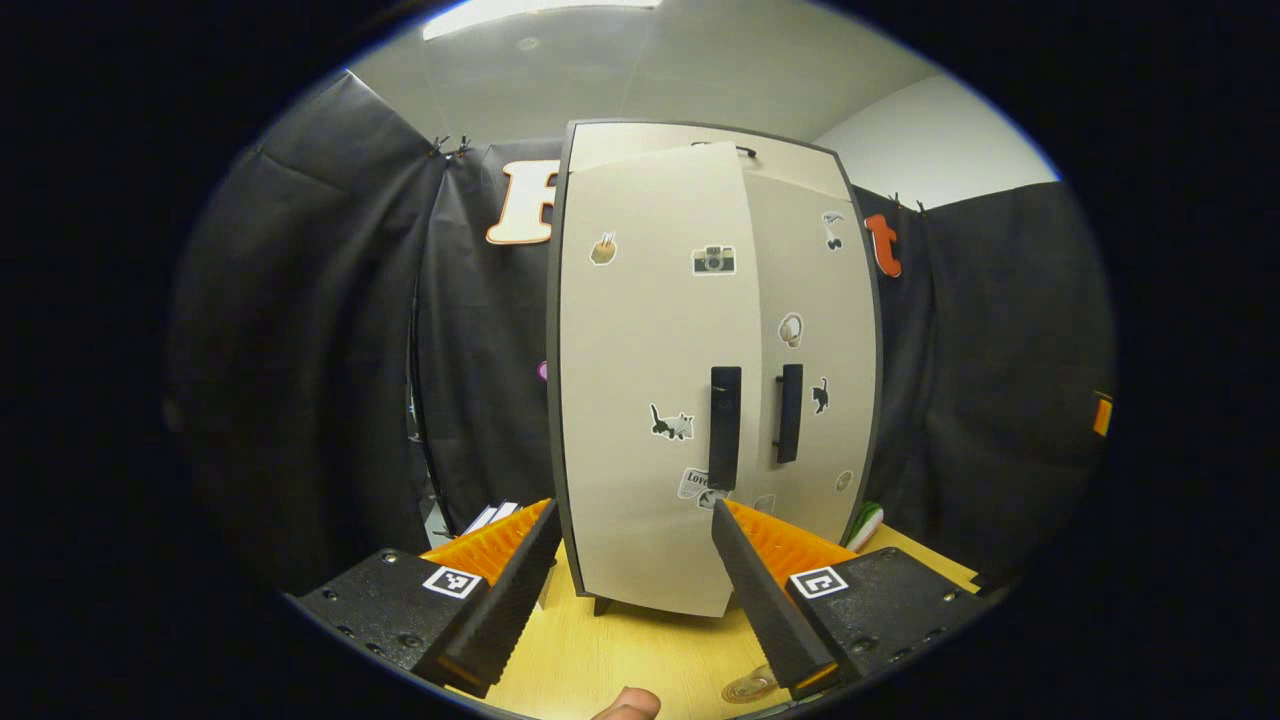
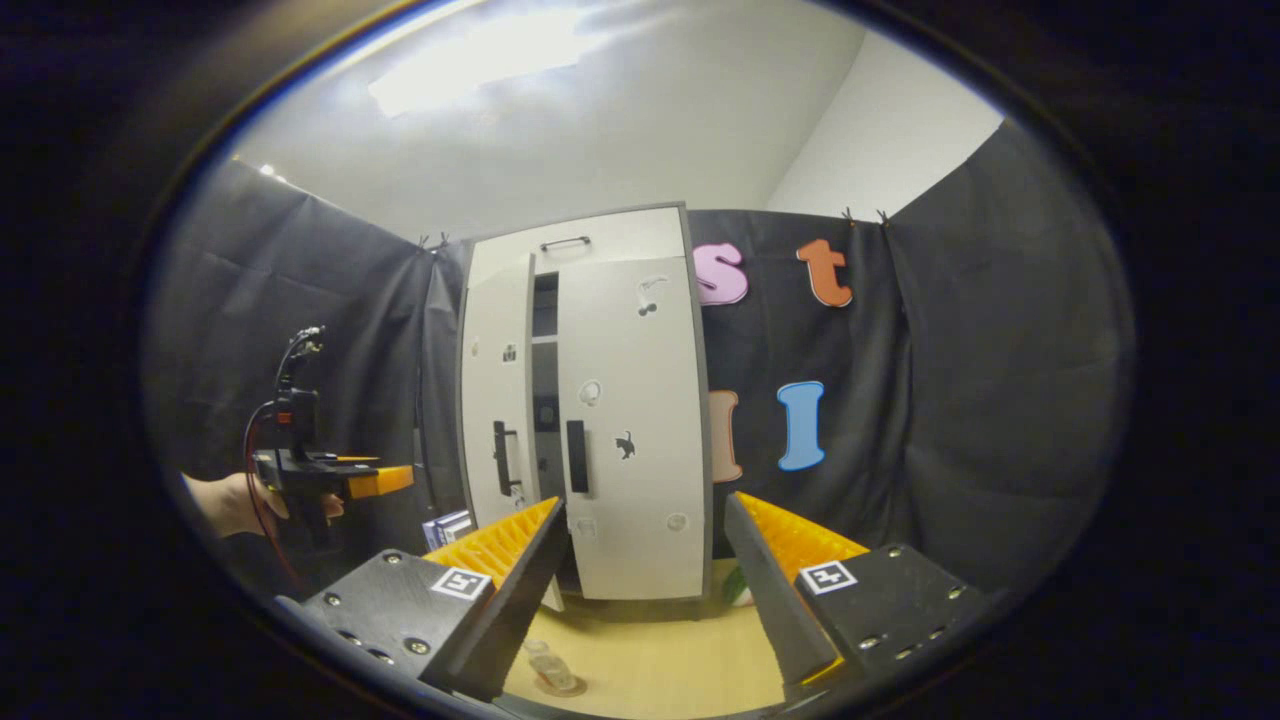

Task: Grasp the bottle in the cabinet with the left hand and place it on the coaster, then close the right door with the right hand and the left door with the left hand.

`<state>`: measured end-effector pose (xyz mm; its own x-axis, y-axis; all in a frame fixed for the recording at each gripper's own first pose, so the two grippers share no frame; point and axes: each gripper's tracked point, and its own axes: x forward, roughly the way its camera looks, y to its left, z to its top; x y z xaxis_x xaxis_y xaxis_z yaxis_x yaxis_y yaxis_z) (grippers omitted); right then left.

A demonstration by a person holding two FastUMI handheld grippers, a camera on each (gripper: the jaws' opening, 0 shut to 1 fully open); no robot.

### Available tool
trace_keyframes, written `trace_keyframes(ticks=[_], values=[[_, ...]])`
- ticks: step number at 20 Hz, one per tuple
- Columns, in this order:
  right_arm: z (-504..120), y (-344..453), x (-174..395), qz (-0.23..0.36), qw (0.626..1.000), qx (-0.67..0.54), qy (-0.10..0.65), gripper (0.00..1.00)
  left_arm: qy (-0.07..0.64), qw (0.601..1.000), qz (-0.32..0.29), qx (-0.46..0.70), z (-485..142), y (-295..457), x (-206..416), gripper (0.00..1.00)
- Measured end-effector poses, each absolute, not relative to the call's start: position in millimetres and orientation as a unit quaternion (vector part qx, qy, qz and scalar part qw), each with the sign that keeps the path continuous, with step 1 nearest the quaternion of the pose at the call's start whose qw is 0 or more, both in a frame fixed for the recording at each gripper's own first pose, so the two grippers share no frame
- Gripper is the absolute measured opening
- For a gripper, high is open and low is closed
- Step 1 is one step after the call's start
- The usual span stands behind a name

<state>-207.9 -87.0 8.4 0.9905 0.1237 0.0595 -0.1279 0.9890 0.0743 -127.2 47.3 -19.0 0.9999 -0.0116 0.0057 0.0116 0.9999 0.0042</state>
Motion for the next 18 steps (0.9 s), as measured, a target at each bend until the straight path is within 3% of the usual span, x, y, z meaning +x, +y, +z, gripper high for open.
trace_keyframes(ticks=[7,9,18], values=[[6,-68,-212,0.055,0.998,0.037,-0.023,0.96,-0.007,0.999,-0.021,-0.031,-9,38,-154,0.94],[-2,-63,-209,0.052,0.998,0.029,-0.014,0.96,-0.01,0.999,-0.031,-0.028,-5,38,-154,0.97],[-15,-42,-189,0.042,0.999,0.011,0.006,0.96,0.008,0.998,-0.061,-0.021,-25,39,-143,0.94]])
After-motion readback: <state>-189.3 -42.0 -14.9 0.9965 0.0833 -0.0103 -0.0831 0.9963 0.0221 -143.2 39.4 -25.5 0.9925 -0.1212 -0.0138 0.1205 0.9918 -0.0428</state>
